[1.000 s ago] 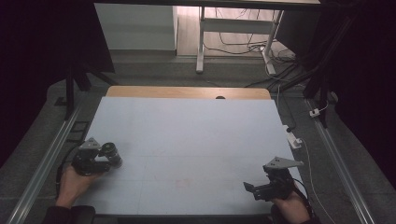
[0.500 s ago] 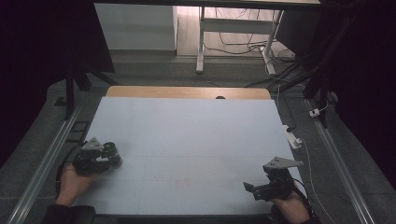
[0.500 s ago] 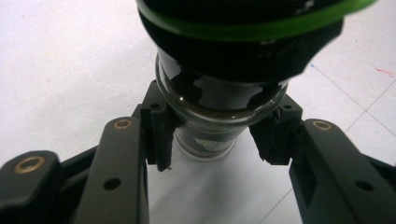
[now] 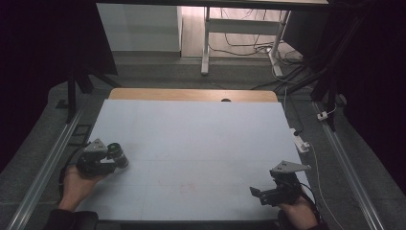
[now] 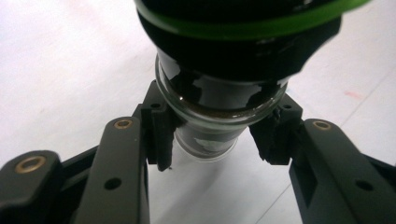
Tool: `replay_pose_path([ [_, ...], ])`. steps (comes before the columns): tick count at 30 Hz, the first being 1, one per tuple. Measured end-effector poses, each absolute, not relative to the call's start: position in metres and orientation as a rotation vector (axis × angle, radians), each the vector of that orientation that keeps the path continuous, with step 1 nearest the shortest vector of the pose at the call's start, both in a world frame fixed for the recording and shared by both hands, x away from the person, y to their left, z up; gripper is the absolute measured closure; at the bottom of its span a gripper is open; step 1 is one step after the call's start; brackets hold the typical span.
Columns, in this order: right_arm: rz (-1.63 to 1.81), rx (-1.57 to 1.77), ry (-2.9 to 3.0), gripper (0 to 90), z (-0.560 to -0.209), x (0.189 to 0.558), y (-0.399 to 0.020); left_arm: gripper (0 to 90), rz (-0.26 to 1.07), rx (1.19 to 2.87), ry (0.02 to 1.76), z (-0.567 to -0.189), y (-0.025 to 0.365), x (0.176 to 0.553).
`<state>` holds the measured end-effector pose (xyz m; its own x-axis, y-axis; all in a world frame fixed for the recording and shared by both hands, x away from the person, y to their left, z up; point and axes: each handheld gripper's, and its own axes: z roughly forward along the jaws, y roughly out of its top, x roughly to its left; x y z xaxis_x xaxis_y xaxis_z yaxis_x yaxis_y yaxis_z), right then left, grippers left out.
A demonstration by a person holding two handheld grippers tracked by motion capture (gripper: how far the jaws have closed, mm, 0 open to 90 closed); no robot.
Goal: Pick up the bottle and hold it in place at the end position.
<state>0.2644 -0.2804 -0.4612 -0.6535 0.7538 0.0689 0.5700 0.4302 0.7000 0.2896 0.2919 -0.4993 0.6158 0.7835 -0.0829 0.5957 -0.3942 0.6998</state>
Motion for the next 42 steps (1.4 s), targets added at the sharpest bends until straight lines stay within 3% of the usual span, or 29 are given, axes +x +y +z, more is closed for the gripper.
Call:
replay_pose_path([
  [12,1.045,1.157,2.430,0.0,-0.461,0.265,-0.280,53.7,0.262,2.130,1.044,-0.482,0.268,0.304],
  [42,1.052,1.151,2.426,0.0,-0.461,0.264,-0.281,53.7,0.248,2.142,0.895,-0.449,0.161,0.353],
])
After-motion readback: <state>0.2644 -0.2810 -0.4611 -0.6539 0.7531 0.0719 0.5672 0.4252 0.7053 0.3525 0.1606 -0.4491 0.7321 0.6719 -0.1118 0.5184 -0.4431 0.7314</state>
